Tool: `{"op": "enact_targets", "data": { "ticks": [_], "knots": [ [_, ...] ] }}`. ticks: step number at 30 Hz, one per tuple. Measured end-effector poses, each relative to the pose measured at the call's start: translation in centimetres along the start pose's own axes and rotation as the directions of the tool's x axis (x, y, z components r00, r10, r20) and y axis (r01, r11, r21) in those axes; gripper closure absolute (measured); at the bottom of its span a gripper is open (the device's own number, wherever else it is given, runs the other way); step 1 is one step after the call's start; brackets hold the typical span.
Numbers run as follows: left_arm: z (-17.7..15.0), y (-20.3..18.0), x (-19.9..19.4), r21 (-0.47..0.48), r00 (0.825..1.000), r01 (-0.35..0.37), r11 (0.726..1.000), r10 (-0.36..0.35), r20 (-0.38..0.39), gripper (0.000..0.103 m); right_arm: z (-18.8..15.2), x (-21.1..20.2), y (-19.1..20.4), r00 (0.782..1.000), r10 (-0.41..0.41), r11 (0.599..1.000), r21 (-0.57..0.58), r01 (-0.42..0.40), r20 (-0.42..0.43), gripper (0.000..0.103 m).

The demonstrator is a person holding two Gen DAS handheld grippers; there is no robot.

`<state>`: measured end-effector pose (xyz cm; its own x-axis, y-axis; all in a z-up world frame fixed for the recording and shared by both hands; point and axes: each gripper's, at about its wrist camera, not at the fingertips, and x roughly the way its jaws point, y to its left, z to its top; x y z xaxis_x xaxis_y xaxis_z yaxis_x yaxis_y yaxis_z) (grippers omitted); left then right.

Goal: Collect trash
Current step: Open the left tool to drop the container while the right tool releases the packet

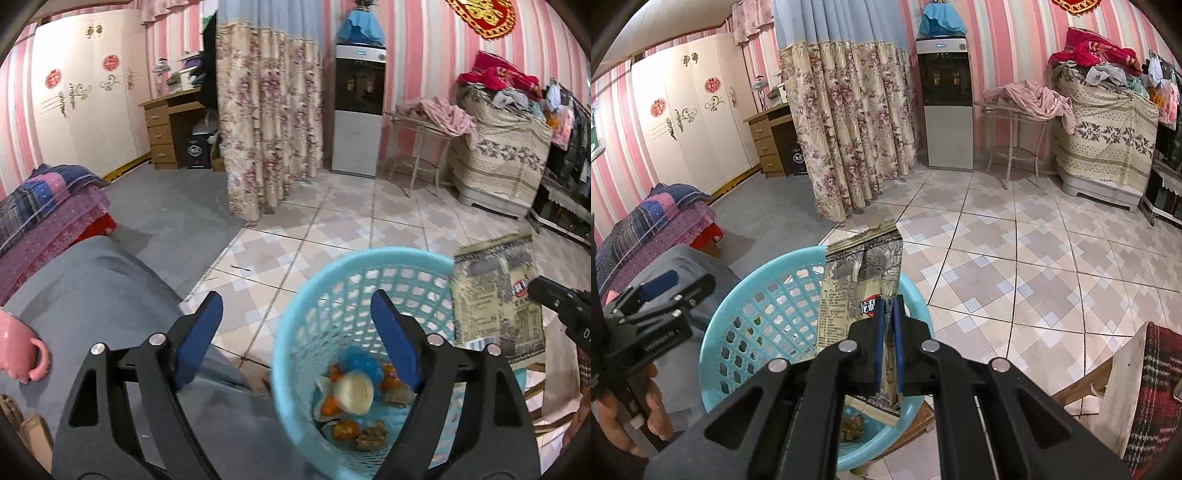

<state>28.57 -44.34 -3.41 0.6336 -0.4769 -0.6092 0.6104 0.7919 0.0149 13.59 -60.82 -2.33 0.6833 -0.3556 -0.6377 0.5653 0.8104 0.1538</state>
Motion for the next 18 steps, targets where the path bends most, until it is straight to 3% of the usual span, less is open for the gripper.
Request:
{"op": "enact_targets", "data": {
  "ticks": [8,13,14,16,18],
  "knots": [
    [0.0,3.6,-4.2,-0.020,0.994,-0.091,0.996,0.092,0.063,0.007,-0.1,1.0,1.5,1.000,-0.006,1.000,0.000,0.006,-0.021,0.096],
    [-0.9,6.0,-5.9,-0.061,0.990,-0.123,0.990,0.127,0.063,0.007,-0.6,2.3,3.1,0.998,-0.024,1.000,-0.009,0.024,-0.050,0.093],
    [-1.1,6.4,-6.2,-0.069,0.989,-0.128,0.989,0.133,0.063,0.007,-0.7,2.4,3.3,0.998,-0.024,1.000,-0.011,0.024,-0.052,0.089],
    [-1.6,7.3,-6.8,-0.083,0.988,-0.137,0.987,0.142,0.064,0.007,-0.9,2.6,3.7,0.999,-0.012,1.000,-0.002,0.011,-0.052,0.050],
    [-2.1,8.1,-7.3,-0.094,0.986,-0.150,0.984,0.156,0.061,0.007,-1.1,2.7,4.0,0.999,0.000,1.000,-0.001,0.000,-0.053,0.047]
  ]
}}
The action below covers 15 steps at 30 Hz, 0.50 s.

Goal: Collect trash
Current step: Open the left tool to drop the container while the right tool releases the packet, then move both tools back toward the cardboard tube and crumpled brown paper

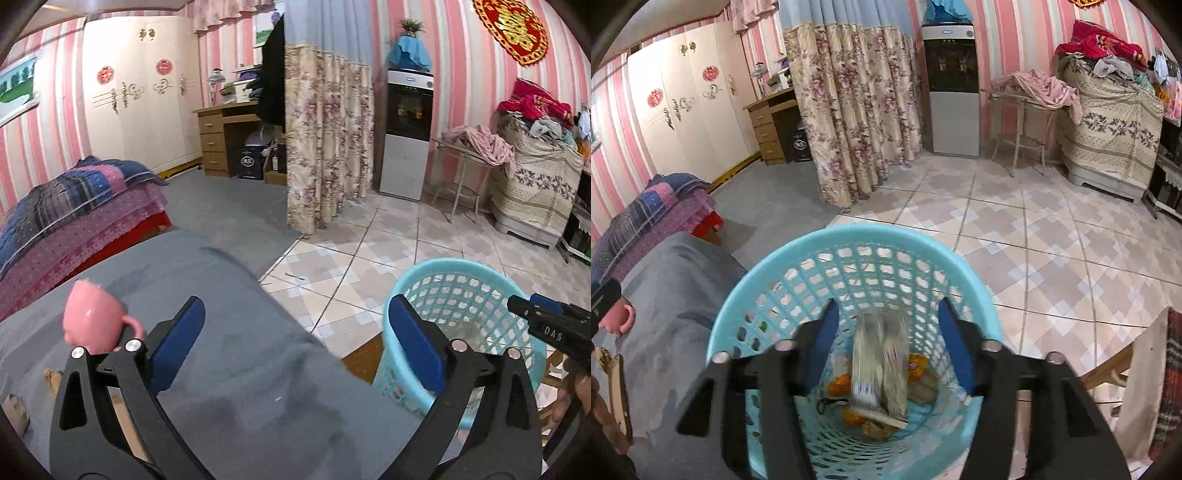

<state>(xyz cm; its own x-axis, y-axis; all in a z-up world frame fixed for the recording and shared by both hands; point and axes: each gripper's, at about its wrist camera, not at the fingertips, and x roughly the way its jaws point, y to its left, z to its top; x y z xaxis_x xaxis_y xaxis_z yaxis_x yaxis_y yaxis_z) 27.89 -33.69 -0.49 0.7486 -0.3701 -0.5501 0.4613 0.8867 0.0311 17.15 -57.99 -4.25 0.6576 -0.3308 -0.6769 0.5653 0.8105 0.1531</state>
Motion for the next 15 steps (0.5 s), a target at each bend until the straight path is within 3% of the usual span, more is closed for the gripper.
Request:
{"op": "enact_targets", "data": {
  "ticks": [2,3,4,7,15],
  "knots": [
    [-0.3,0.9,-0.4,-0.015,1.000,-0.012,1.000,0.012,-0.002,0.007,-0.1,0.0,0.4,1.000,0.011,1.000,-0.004,-0.011,-0.006,0.040],
    [-0.5,1.3,-0.6,-0.026,1.000,-0.016,1.000,0.016,-0.003,0.006,-0.2,-0.2,0.5,1.000,0.024,1.000,-0.001,-0.024,-0.002,0.027],
    [-0.6,1.8,-0.8,-0.039,1.000,-0.019,0.999,0.018,-0.006,0.006,-0.3,-0.4,0.7,0.999,0.038,0.999,0.000,-0.038,0.010,0.021],
    [-1.2,2.9,-1.6,-0.056,0.999,-0.035,0.998,0.034,-0.007,0.006,-0.3,-0.8,1.7,0.999,0.035,0.999,-0.023,-0.034,0.027,0.012],
    [-2.5,5.9,-4.0,-0.097,0.997,-0.079,0.992,0.079,-0.005,0.006,-0.9,-2.6,4.9,0.996,0.039,0.995,-0.091,-0.032,0.077,0.010]
  ]
}}
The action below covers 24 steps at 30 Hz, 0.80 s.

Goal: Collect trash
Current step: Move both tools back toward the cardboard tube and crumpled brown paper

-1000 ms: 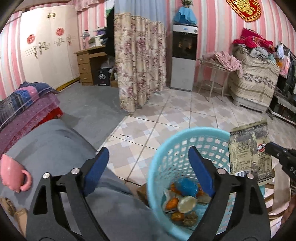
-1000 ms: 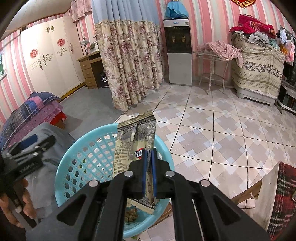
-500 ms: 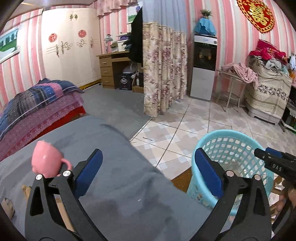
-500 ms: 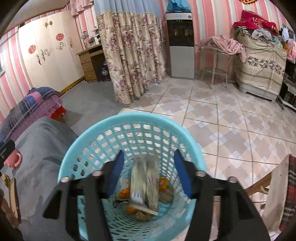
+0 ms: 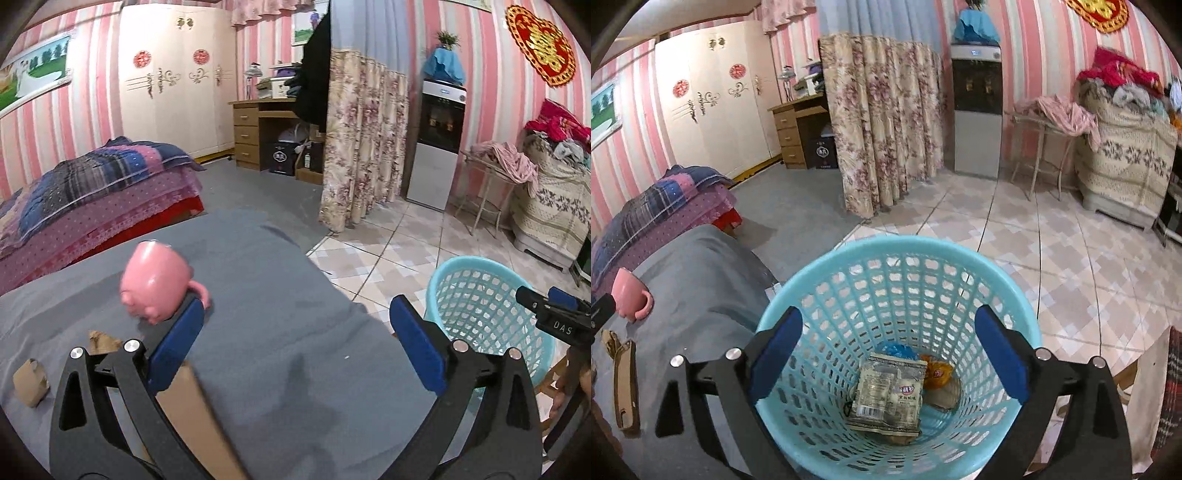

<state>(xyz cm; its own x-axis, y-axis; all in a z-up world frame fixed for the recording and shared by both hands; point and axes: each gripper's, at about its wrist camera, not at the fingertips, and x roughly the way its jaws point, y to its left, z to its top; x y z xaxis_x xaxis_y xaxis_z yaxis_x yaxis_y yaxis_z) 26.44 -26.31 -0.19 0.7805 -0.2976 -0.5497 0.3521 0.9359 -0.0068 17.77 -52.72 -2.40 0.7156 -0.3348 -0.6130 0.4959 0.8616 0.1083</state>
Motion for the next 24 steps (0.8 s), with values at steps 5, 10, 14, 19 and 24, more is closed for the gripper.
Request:
{"op": "enact_targets", "data": {
  "ticks": [5,10,14,19,24],
  "knots": [
    [-0.5,2.6,-2.0,-0.026,0.999,-0.033,0.999,0.033,0.013,0.006,-0.3,-1.8,1.8,0.998,0.004,1.000,-0.028,-0.002,0.060,0.005],
    [-1.3,5.4,-4.0,-0.058,0.997,-0.075,0.995,0.077,0.021,0.006,-0.7,-3.4,3.9,0.996,-0.007,0.997,-0.073,0.014,0.085,0.005],
    [-2.1,7.4,-5.2,-0.058,0.992,-0.120,0.991,0.121,0.019,0.006,-1.1,-4.4,5.6,0.996,0.025,0.995,-0.101,-0.016,0.090,0.004],
    [-3.6,10.5,-7.0,-0.094,0.987,-0.157,0.983,0.159,0.007,0.006,-1.9,-5.5,7.8,0.994,0.052,0.988,-0.152,-0.036,0.100,0.005],
    [-5.3,13.0,-8.4,-0.113,0.980,-0.198,0.974,0.198,-0.012,0.006,-2.9,-6.0,9.9,0.991,0.085,0.981,-0.185,-0.066,0.100,0.005]
  ]
}}
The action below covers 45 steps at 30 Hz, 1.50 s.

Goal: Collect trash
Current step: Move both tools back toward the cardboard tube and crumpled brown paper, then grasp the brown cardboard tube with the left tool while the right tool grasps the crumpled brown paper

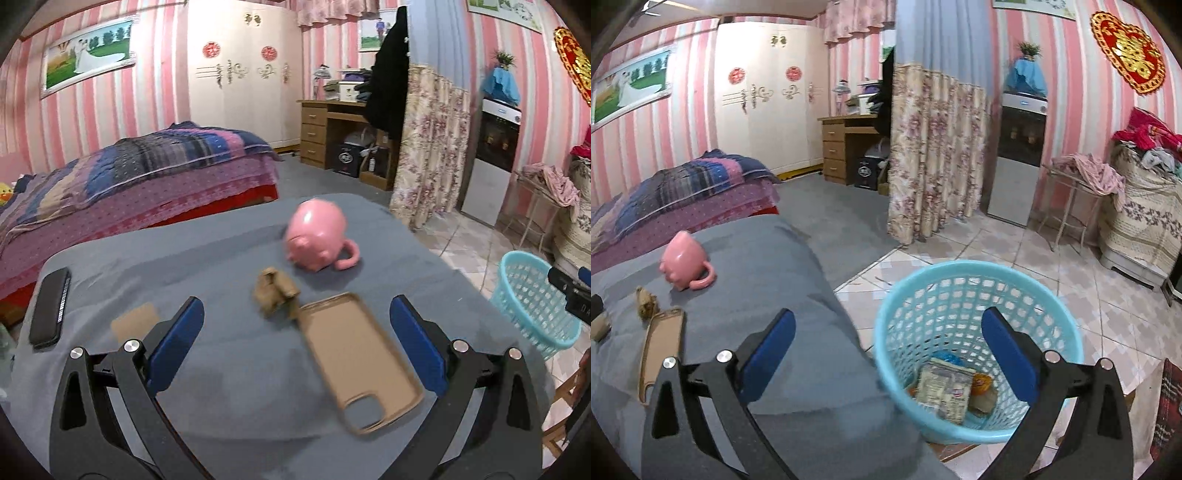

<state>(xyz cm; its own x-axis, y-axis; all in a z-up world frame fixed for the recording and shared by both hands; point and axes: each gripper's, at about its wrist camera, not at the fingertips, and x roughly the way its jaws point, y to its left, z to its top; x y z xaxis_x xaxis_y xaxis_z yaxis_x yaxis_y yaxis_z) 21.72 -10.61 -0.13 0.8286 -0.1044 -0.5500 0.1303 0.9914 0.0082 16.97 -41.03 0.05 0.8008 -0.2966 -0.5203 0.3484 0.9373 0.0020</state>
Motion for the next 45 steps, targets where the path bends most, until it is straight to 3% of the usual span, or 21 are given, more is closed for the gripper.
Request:
{"op": "enact_targets", "data": {
  "ticks": [22,28,35,45],
  "knots": [
    [-3.7,8.1,-2.3,-0.090,0.996,-0.086,0.992,0.083,-0.033,0.006,-1.4,-0.4,8.6,0.992,0.120,0.992,-0.028,-0.121,-0.035,0.005],
    [-5.0,11.3,-2.4,-0.110,0.989,-0.142,0.984,0.136,-0.063,0.006,-2.3,0.7,11.7,0.985,0.155,0.987,-0.039,-0.158,-0.070,0.004],
    [-6.2,15.4,-0.3,-0.132,0.976,-0.188,0.973,0.171,-0.131,0.006,-3.3,1.6,15.6,0.971,0.217,0.970,-0.091,-0.227,-0.100,0.004],
    [-3.7,17.0,5.0,-0.157,0.979,-0.145,0.977,0.119,-0.165,0.006,-2.8,3.5,22.4,0.942,0.305,0.912,-0.243,-0.332,-0.142,0.005]
  ]
}}
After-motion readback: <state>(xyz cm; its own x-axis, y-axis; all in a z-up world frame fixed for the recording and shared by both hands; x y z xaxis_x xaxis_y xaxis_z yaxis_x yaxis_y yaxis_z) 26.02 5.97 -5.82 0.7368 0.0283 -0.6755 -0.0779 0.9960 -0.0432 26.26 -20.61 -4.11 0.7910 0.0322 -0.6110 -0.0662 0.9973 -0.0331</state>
